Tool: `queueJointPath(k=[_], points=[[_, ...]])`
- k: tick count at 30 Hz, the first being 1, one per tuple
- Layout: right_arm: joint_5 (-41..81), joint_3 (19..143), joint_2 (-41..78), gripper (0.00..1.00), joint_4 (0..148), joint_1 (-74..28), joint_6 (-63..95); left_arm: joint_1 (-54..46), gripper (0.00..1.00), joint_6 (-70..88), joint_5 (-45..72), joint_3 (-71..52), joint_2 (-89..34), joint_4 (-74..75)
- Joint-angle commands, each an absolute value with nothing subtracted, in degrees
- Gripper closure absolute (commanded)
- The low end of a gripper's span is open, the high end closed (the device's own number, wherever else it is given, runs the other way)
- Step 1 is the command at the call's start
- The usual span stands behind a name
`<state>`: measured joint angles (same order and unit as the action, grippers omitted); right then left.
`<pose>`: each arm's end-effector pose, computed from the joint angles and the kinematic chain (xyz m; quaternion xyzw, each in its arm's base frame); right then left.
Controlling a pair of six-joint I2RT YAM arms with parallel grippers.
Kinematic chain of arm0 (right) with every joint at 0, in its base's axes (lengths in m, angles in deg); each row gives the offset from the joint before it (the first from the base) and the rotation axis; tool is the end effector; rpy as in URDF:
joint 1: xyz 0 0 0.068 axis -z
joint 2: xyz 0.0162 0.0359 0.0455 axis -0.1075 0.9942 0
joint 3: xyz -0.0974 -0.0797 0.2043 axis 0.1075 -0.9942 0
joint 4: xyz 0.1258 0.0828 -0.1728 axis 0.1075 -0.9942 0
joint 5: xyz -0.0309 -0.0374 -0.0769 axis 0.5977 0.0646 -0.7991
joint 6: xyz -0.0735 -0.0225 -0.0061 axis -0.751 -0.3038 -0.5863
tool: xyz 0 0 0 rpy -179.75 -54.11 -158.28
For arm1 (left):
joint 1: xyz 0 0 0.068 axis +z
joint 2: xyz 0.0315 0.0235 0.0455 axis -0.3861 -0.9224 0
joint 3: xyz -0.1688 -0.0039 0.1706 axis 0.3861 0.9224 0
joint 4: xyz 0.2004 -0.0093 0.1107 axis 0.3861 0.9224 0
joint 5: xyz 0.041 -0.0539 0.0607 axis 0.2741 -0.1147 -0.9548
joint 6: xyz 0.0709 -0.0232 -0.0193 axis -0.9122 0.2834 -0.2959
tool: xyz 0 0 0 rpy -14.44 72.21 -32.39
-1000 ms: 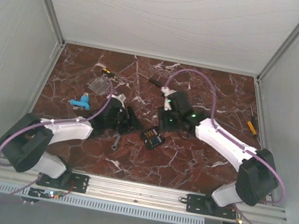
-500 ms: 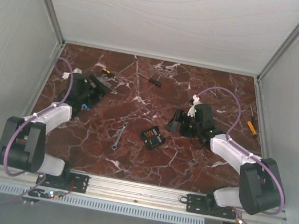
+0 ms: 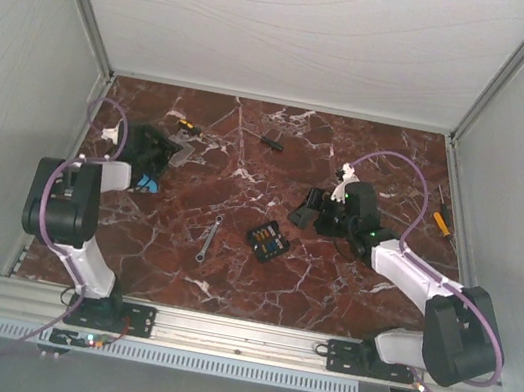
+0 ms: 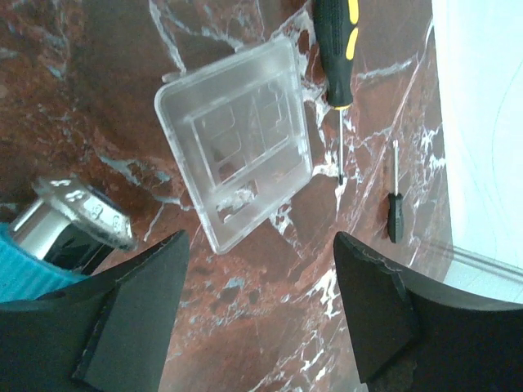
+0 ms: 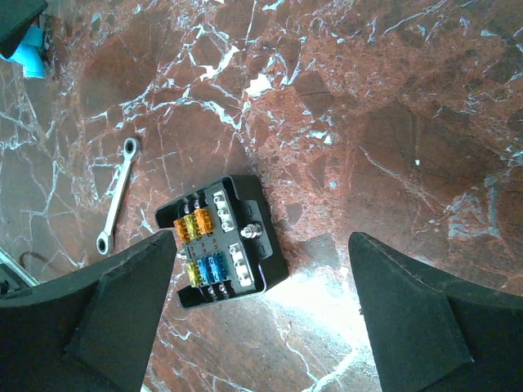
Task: Snap on the fuse box
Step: Pick up the fuse box cover from the center of the board.
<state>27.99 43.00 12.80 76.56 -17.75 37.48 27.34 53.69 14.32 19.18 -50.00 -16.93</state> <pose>0.2451 0.1277 0.1729 -0.0267 0.8859 0.3028 0.3504 0.3354 0.0167 0.1250 -0.4189 0.7794 -0.2653 0.3830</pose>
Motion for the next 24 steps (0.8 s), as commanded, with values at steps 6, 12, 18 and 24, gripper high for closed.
queueJointPath(k=[6, 12, 18, 24], points=[[27.1, 43.8, 13.1, 0.14, 78.3, -17.6, 36.6, 27.9, 0.35, 55.1, 10.5, 12.3, -57.4, -19.4], [27.1, 43.8, 13.3, 0.14, 78.2, -17.6, 36.1, 28.3, 0.37, 56.1, 10.2, 11.2, -59.9, -19.9], [27.3, 43.7, 13.6, 0.14, 78.4, -17.6, 36.1, 28.3, 0.51, 55.2, 12.3, 8.9, -63.3, -22.4], [27.0, 43.9, 14.1, 0.13, 78.1, -17.5, 35.7, 28.5, 0.68, 56.9, 14.1, 11.1, -64.4, -28.7]])
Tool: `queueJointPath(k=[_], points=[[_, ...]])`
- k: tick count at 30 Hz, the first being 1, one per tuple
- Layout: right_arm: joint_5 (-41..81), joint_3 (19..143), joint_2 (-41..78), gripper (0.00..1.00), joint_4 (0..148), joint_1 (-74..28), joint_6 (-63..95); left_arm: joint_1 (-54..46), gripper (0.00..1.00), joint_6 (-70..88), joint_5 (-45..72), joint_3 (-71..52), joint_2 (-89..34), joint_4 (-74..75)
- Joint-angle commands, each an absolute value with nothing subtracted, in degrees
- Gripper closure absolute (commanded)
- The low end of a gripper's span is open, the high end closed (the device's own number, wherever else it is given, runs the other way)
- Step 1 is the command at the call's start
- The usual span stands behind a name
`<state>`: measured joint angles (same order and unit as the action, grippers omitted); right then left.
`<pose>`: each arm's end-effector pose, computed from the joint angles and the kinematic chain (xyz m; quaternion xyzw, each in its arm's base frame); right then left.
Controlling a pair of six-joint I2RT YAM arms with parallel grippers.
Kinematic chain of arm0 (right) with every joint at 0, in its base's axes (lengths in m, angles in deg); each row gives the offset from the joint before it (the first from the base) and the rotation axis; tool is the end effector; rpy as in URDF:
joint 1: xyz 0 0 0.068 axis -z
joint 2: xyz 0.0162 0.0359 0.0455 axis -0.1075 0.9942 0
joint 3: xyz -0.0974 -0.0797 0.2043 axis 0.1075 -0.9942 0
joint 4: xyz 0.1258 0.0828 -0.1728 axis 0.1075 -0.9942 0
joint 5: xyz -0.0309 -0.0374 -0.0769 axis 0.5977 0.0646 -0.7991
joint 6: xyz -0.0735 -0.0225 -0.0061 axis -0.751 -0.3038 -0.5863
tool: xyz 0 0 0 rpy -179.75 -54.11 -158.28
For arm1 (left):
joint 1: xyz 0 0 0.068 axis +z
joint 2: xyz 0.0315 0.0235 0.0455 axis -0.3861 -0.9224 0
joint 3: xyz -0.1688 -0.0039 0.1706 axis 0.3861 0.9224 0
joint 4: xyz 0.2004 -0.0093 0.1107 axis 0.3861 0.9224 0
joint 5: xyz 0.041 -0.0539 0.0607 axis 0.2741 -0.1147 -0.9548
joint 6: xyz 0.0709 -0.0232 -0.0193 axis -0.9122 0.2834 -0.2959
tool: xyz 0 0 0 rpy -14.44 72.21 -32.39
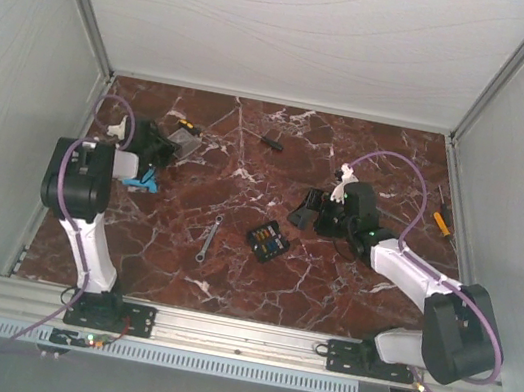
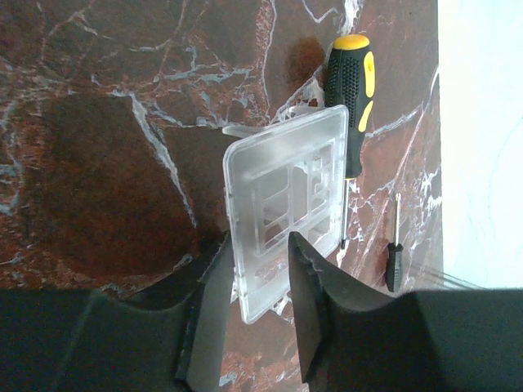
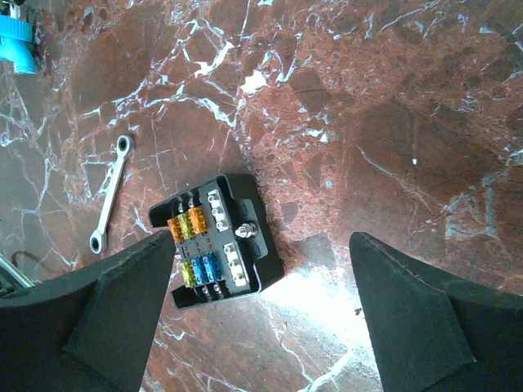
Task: Snap on the fuse box
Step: Pick up the fuse box cover from the center of the board.
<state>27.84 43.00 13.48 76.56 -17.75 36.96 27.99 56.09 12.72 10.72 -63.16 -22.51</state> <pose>0.2458 0.1279 0.1698 -0.0293 0.8885 0.2982 0.3474 0.3756 0.0261 0.0999 -0.4432 0.7625 -0.2631 0.3911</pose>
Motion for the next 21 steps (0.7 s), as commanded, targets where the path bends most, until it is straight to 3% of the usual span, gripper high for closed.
queueJointPath(k=[1, 7, 21], points=[[27.0, 43.9, 14.2, 0.13, 78.1, -17.5, 35.6, 28.6, 0.71, 57.1, 14.5, 11.9, -64.2, -30.3], [27.0, 43.9, 14.7, 0.13, 78.1, -17.6, 35.5, 28.9, 0.82, 59.1, 16.9, 17.5, -60.8, -39.6], [30.3, 44.9, 15.9, 0.13, 77.5, -17.6, 35.1, 28.8, 0.95, 60.8, 26.5, 26.7, -48.0, -49.1]])
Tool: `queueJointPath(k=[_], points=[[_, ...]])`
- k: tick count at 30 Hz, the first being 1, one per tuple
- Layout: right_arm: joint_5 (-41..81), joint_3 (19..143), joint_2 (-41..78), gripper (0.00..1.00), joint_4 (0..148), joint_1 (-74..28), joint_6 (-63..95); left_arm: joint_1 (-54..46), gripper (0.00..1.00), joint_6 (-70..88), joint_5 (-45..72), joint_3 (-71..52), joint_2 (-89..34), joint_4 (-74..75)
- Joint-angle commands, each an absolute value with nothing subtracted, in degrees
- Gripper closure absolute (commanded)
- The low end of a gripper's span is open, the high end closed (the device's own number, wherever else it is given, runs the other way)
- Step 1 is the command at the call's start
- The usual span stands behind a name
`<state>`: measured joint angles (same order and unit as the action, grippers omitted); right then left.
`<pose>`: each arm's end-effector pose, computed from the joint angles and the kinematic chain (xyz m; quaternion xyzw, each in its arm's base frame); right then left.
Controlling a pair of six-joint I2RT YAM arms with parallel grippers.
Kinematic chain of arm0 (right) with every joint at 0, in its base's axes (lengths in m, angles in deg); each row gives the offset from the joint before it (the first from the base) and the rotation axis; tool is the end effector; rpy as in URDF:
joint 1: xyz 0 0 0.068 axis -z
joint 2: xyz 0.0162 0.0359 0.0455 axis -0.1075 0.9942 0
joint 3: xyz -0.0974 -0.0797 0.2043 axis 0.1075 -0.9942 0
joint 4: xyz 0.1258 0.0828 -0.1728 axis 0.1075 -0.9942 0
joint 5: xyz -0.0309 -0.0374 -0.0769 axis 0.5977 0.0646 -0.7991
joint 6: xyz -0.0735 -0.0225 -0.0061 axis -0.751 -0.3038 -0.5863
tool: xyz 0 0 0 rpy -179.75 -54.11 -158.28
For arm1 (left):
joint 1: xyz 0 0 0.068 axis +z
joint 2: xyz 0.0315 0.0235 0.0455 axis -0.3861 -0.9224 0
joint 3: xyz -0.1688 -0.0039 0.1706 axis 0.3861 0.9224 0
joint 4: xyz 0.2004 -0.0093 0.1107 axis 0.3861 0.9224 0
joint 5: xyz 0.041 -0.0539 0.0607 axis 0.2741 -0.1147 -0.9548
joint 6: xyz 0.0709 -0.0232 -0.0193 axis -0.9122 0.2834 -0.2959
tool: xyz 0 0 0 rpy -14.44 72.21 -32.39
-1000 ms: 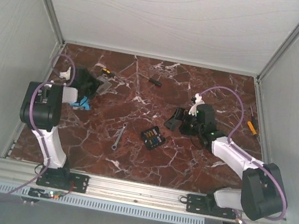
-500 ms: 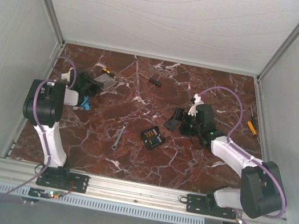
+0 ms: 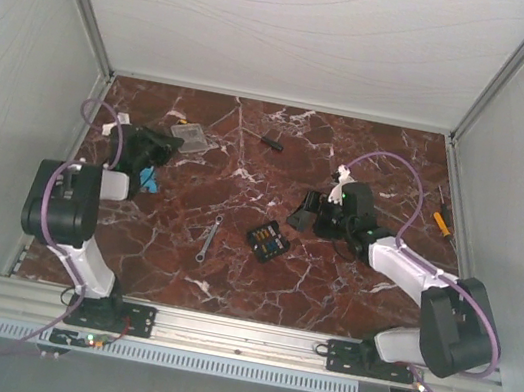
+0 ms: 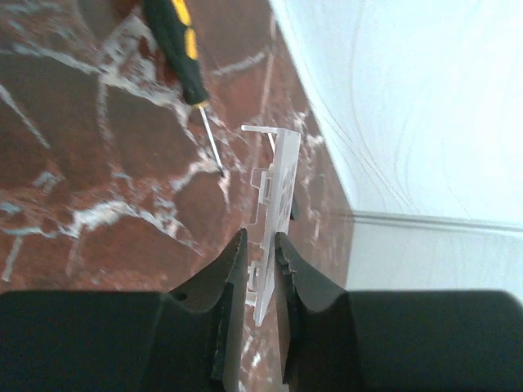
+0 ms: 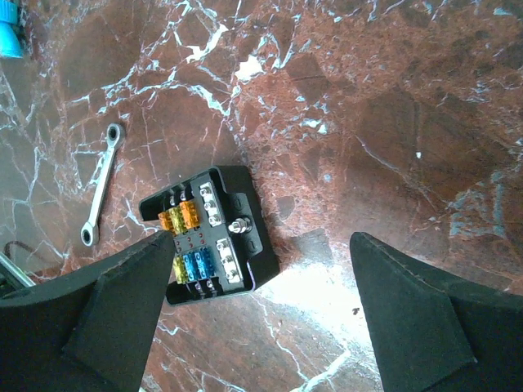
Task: Snap on the fuse box
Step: Pick up the fuse box cover from the center of the board.
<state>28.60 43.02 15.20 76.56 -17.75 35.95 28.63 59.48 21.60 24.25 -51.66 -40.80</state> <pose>0.2468 0.1292 0.1624 -0.0381 0.8939 0.2954 0.3349 0.3418 0.0168 0.1426 -0.3799 0.7089 -0.3775 0.4590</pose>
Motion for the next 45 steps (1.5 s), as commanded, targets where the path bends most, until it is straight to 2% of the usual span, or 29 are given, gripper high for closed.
queueJointPath(k=[1, 10, 16, 23, 31, 39, 45], points=[[31.0, 45.0, 15.9, 0.13, 77.4, -17.6, 35.2, 28.7, 0.95, 61.4, 28.0, 27.7, -47.4, -50.2], [36.8, 44.0, 13.6, 0.16, 80.9, -17.9, 38.8, 21.6, 0.95, 62.3, 35.9, 34.4, -37.0, -51.0], [30.4, 43.7, 16.4, 0.16, 75.7, -17.8, 38.1, 15.0, 0.95, 60.4, 36.1, 36.6, -30.3, -46.1], [30.9, 42.6, 21.3, 0.16, 81.0, -18.4, 39.8, 11.7, 0.95, 60.6, 36.4, 40.3, -25.8, -45.8], [33.3, 42.6, 26.6, 0.18, 86.2, -24.5, 44.9, 8.3, 0.95, 61.9, 33.9, 42.7, -23.2, -43.9], [36.1, 40.5, 20.2, 0.20, 85.2, -33.2, 49.0, 7.4, 0.95, 63.0, 32.1, 43.5, -22.4, -43.8], [35.7, 34.3, 8.0, 0.23, 91.9, -28.8, 52.2, 4.8, 0.95, 66.3, 27.8, 45.2, -20.2, -44.7]])
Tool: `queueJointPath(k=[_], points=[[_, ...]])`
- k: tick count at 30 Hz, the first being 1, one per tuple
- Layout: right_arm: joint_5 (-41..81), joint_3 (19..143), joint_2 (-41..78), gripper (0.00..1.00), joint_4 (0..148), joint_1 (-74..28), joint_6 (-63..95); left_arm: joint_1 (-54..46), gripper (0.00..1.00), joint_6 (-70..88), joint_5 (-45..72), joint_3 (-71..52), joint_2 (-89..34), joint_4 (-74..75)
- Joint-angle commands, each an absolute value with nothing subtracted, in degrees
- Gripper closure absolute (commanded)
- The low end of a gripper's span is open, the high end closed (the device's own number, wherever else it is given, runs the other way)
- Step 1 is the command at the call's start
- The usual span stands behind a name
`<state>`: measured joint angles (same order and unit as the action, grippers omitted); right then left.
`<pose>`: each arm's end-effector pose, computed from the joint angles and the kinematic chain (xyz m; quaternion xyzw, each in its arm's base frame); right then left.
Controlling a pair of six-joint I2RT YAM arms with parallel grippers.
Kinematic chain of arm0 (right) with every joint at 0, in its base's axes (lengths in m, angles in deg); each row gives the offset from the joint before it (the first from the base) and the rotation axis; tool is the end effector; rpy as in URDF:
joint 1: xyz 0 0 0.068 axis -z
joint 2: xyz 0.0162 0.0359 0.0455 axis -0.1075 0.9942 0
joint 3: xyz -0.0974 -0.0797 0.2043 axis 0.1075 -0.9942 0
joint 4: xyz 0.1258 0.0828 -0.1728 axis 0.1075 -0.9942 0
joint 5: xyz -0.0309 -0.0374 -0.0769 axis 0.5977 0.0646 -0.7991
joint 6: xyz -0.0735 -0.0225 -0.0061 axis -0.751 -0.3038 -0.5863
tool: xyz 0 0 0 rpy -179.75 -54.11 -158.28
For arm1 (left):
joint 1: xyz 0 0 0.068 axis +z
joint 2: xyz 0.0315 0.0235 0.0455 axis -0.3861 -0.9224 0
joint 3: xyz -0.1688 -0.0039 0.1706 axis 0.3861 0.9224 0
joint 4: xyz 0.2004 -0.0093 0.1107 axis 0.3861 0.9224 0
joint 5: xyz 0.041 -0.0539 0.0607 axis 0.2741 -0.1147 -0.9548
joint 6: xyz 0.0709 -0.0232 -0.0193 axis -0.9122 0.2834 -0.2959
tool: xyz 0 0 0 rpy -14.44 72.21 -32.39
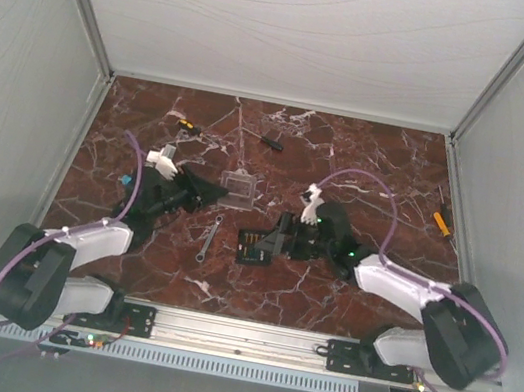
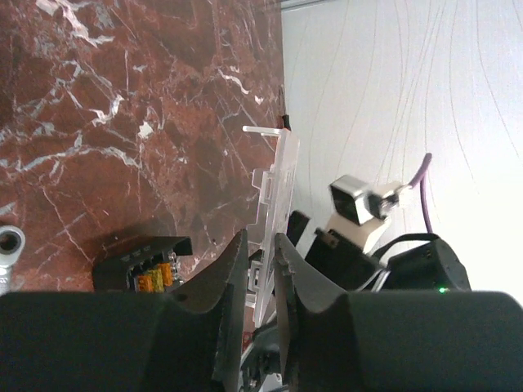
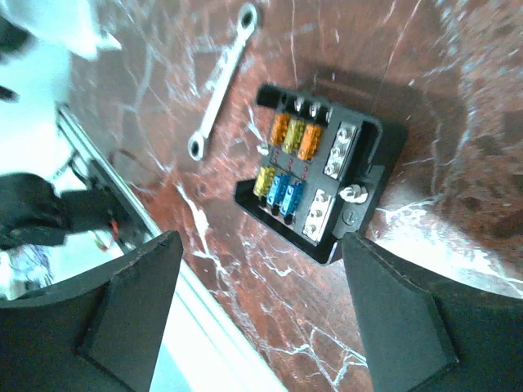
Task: Snap on the fuse box
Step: Pick up the fuse box cover from the center of the board.
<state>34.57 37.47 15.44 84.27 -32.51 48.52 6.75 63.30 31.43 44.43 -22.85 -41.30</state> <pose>0.1954 0.1878 0.1479 -0.0804 0.8783 0.4081 0.2360 0.2327 -0.0967 0.1795 -0.1802 0.7317 -0.5468 0.3649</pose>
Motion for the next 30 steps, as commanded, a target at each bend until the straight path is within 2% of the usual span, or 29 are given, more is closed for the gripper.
queueJointPath(k=[1, 4, 14, 21, 27, 30], points=[[37.2, 33.8, 6.7, 0.24, 93.9, -27.6, 53.3, 4.0, 0.95, 66.9, 26.3, 45.4, -19.8, -44.7], [39.3, 33.9, 5.1, 0.26, 100.1, -26.5, 56.8, 0.9, 0.96, 69.2, 22.1, 46.1, -18.2, -47.5], [33.9, 30.7, 8.9, 0.39, 125.6, -26.5, 67.9, -8.9, 0.97, 73.3, 8.3, 45.7, -12.2, -48.2], [36.8, 30.7, 13.4, 0.57, 136.5, -26.7, 70.7, -11.6, 0.98, 73.9, 7.1, 44.6, -13.3, -49.9], [39.6, 32.1, 15.0, 0.77, 135.7, -26.7, 70.1, -12.4, 0.97, 74.8, 7.9, 44.8, -15.5, -53.8], [41.7, 32.3, 15.9, 0.93, 136.2, -26.2, 69.7, -12.4, 0.92, 74.4, 9.6, 44.2, -16.1, -53.8]])
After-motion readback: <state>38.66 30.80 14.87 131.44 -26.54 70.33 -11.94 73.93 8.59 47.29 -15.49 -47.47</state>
